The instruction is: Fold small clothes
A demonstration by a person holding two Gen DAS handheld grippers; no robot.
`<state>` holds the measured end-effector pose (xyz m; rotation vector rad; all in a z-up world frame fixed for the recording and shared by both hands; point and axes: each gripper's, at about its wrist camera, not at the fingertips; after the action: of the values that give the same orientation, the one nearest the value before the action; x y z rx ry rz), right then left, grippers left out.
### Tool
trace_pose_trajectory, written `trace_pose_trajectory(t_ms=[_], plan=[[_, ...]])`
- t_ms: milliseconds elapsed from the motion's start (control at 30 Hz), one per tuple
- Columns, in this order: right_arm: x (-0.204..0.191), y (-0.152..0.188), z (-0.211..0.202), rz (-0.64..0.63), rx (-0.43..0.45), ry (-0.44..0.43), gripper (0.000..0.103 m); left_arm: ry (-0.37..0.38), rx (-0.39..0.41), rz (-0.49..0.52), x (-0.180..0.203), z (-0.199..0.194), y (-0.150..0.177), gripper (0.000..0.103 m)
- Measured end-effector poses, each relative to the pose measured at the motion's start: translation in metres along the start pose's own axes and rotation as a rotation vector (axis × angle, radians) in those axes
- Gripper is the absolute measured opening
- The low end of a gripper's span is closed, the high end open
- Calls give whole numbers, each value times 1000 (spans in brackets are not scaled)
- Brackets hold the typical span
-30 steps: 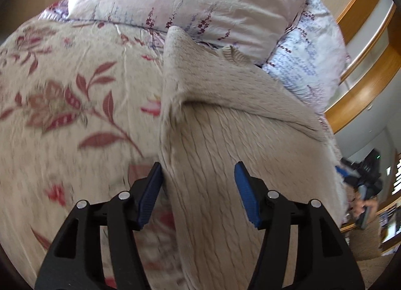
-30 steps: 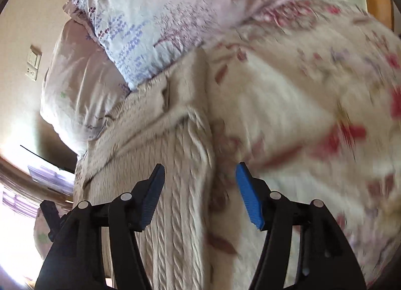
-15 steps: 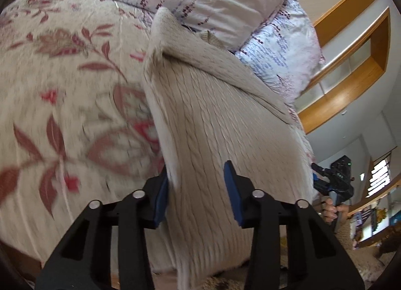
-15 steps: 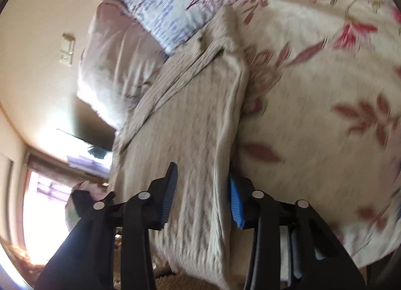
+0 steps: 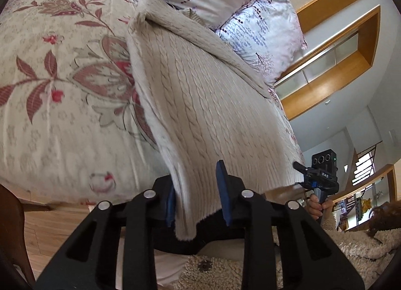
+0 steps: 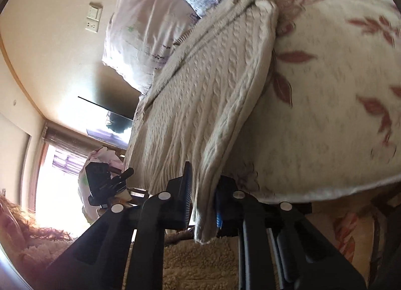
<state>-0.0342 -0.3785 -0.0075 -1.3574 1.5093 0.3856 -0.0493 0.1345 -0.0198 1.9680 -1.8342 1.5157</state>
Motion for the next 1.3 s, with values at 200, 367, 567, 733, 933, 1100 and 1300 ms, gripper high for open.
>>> trace_pose_trajectory(t_ms=[200,367,567,733,933,1100,1300], plan=[[-11,0,-3,-58,37,33,8,-41,-29,21,4,2,4,7],[-44,-17,-18,-233,196,95,8,-60,59,77,14,-10,-13,6],[-76,-43,-29,-423,407,211,7,-164,224,165,28,-26,-62,6],[-101,-61,-18,-587,517,339,7,-204,318,152,33,-21,-114,6],[-119,-89,-1,-683,556,420,7,-257,364,184,43,-1,-155,6],[-126,-117,17,-711,555,468,7,-291,385,219,51,18,-189,6],[-120,-164,51,-672,558,498,7,-327,393,207,47,55,-236,6]])
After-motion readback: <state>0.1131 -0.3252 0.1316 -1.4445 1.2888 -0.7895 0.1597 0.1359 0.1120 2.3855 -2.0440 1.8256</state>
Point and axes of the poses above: each gripper's, at about its wrist camera, not at the fingertips, and z roughly the way its jaws point, x to its right, y to its underside, and after that the axes turned 9 degrees about x, right-handed
